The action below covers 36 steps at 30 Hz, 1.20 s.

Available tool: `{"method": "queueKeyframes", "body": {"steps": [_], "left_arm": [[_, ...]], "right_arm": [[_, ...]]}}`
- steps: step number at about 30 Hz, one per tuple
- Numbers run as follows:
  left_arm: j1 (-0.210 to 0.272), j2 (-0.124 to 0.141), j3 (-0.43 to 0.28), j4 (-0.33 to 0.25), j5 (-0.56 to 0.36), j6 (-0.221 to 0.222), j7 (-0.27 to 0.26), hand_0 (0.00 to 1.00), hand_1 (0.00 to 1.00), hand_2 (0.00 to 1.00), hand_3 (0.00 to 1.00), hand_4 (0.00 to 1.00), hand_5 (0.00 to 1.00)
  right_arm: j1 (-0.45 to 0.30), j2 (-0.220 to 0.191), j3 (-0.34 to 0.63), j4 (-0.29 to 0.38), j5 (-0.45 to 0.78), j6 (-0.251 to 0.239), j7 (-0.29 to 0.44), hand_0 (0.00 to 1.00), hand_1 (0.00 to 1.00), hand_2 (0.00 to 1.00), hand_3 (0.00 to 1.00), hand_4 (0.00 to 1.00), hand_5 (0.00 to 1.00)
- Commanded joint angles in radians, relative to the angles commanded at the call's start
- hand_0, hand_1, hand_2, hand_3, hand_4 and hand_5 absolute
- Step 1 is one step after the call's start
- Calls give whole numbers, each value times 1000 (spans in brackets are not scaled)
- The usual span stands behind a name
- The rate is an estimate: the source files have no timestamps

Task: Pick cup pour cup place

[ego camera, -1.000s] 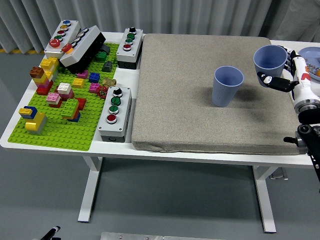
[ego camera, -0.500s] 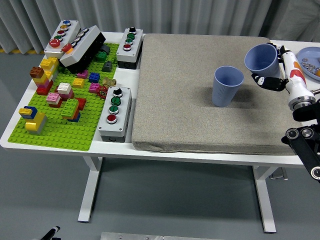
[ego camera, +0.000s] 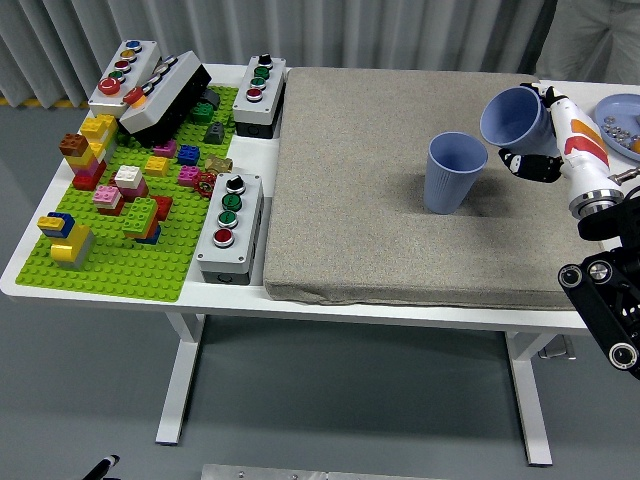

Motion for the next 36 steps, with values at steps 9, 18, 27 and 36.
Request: {"method": "queueKeyframes", "body": {"steps": [9, 18, 27, 36], "left_arm": [[-4, 0, -3, 0, 1, 1, -1, 867, 833, 899, 796, 650, 998], [-4, 0, -5, 0, 3, 1, -1, 868, 832, 899, 796, 649, 998], [-7, 1, -7, 0, 3, 1, -1, 868, 833, 899, 797, 649, 998], [-6, 1, -7, 0, 2, 1, -1, 868, 833, 898, 797, 650, 998]], "right_arm": [[5, -5, 0, 15, -122, 8, -31, 810, 677, 589, 687, 764, 112], [4, -7, -13, 49, -180, 13, -54, 810, 678, 590, 686, 763, 111], [10, -8, -32, 58, -185, 13, -61, 810, 678, 590, 684, 764, 112], [14, -12, -51, 54, -193, 14, -67, 810, 679, 590, 682, 763, 113]]}}
